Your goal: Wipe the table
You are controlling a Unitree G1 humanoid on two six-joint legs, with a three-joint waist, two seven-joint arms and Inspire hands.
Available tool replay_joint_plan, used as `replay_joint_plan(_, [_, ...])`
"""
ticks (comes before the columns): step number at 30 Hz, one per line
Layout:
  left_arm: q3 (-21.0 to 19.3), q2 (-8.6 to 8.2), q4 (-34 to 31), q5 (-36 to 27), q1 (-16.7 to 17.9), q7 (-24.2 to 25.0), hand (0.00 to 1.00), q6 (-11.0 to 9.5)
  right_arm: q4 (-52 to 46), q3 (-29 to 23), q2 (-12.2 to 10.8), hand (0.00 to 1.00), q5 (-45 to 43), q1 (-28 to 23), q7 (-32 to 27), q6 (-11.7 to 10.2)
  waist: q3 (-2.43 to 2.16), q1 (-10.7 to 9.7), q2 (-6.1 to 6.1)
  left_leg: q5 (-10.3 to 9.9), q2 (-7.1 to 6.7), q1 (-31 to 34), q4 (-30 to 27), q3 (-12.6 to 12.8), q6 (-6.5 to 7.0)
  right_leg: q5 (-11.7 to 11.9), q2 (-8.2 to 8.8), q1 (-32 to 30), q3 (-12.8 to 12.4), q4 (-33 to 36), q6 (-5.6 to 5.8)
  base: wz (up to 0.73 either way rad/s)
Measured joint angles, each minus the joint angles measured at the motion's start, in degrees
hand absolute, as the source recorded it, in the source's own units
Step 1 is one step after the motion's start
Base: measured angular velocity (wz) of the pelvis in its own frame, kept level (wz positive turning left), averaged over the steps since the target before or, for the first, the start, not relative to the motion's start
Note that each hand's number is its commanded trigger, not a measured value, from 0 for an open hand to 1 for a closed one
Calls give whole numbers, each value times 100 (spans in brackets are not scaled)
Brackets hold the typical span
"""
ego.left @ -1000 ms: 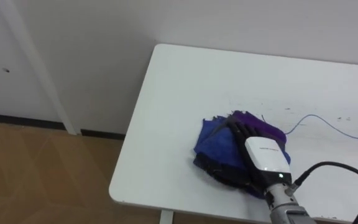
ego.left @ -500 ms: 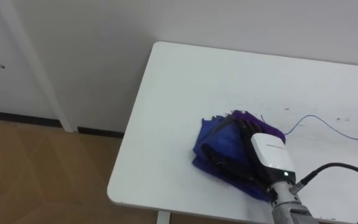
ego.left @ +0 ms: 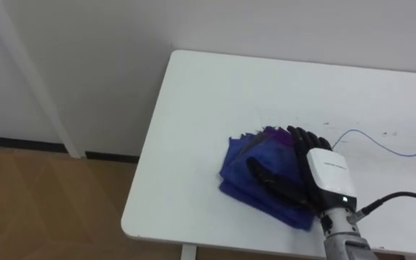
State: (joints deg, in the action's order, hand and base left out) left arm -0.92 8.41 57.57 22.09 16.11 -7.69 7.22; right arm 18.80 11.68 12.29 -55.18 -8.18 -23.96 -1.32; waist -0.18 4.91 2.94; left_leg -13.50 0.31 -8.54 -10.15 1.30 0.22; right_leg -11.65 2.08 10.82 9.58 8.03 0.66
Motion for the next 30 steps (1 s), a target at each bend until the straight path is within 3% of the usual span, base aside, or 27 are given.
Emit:
replay_joint_plan(5, [-3,1,-48,9,-4,52,0,2,7,40,32,0,-350,-106,39,95,-17,25,29,0,2,30,-14,-19,0,0,1,-35,27,9,0,1])
replay_joint_plan(12, [-2,23,-45,2,-24,52,0,118,254,183,19,0,-765,-214,127,390,-20,46,31,0,7,83,-31,-5,0,0,-2,-102,-2,67,0,0])
replay_joint_plan(15, [-1,21,-50,3,-47,52,0,117,255,183,8,0,-816,-209,171,404,-20,49,34,0,9,72,-36,2,0,0,-4,-94,-9,67,0,0])
replay_joint_plan(16, [-1,21,-54,8,-44,52,0,117,255,204,3,63,-817,-209,184,445,-20,55,34,0,9,60,-36,1,0,0,-4,-85,-8,67,0,0])
replay_joint_plan(17, [-1,21,-68,8,-37,52,0,117,255,222,3,100,-817,-209,186,468,-20,49,35,0,9,54,-34,1,0,0,-4,-81,-8,69,0,0])
replay_joint_plan(21, [16,32,-86,9,-32,52,0,119,258,329,8,100,-817,-203,147,641,-15,102,44,-1,10,43,-26,1,1,0,-3,-77,0,75,0,0])
replay_joint_plan(30, [116,59,-93,6,-47,50,0,116,92,294,44,100,-797,-3,-191,559,-22,150,86,-3,12,44,32,-15,1,3,-9,-72,23,84,3,0])
